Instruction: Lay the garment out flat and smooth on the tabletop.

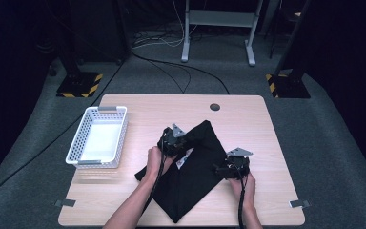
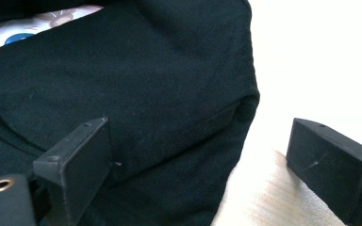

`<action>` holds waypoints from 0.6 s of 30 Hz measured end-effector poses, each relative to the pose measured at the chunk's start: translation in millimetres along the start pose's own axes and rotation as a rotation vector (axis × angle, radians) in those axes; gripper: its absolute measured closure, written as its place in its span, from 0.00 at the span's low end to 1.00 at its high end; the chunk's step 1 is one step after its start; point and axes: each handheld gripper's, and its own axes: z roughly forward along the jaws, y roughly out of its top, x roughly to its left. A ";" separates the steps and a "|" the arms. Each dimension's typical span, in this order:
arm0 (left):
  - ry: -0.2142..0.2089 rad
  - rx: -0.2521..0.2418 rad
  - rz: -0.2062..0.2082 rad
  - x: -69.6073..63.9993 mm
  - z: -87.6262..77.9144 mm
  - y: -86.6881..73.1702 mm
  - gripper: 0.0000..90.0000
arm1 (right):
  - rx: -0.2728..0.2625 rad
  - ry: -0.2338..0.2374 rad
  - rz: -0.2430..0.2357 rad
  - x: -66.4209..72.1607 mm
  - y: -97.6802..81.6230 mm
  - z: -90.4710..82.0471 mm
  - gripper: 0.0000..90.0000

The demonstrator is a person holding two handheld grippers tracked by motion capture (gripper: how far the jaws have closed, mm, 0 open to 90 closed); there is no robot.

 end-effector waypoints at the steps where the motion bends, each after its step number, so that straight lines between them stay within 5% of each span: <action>1: 0.004 0.000 -0.003 1.5 -0.5 0.8 0.96 | 0.000 0.000 0.000 0.0 0.0 0.0 0.08; 18: 0.063 -0.003 -0.026 33.6 -7.8 16.7 0.96 | 0.000 -0.001 0.000 0.1 0.0 0.1 0.08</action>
